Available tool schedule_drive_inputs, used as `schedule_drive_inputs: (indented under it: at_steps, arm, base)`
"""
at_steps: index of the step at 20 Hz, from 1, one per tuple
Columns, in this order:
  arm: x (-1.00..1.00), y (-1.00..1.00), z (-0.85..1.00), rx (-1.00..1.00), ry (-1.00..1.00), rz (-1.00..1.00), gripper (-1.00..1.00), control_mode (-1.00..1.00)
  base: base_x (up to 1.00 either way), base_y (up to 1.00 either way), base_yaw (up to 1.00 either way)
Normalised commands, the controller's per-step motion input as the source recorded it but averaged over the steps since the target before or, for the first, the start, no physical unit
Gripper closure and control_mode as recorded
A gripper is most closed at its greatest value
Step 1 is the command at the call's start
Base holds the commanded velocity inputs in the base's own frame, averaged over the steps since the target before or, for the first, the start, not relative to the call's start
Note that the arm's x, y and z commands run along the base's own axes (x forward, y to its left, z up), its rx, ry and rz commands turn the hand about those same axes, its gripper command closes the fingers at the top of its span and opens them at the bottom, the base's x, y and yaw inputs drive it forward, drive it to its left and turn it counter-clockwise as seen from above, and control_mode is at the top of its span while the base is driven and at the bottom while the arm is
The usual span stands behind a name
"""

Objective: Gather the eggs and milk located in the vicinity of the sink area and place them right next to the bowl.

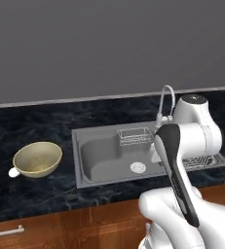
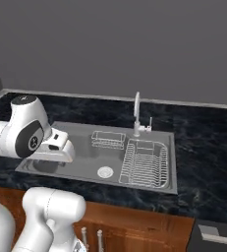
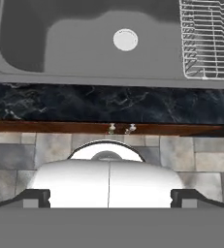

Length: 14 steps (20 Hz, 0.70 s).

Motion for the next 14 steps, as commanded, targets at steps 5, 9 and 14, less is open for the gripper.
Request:
schedule_drive_inputs:
  at_steps: [5,9,14]
  arm:
    - [0.0,0.0,0.0,0.0,0.0,0.0,-1.0,1.0]
    - [0.0,0.0,0.0,0.0,0.0,0.0,-1.0,1.0]
    - [0.0,0.0,0.0,0.0,0.0,0.0,-1.0,1.0]
  base:
    - [0.0,-1.0,0.0]
    - [0.06,-1.0,0.0]
    - [0.0,-1.0,-0.02]
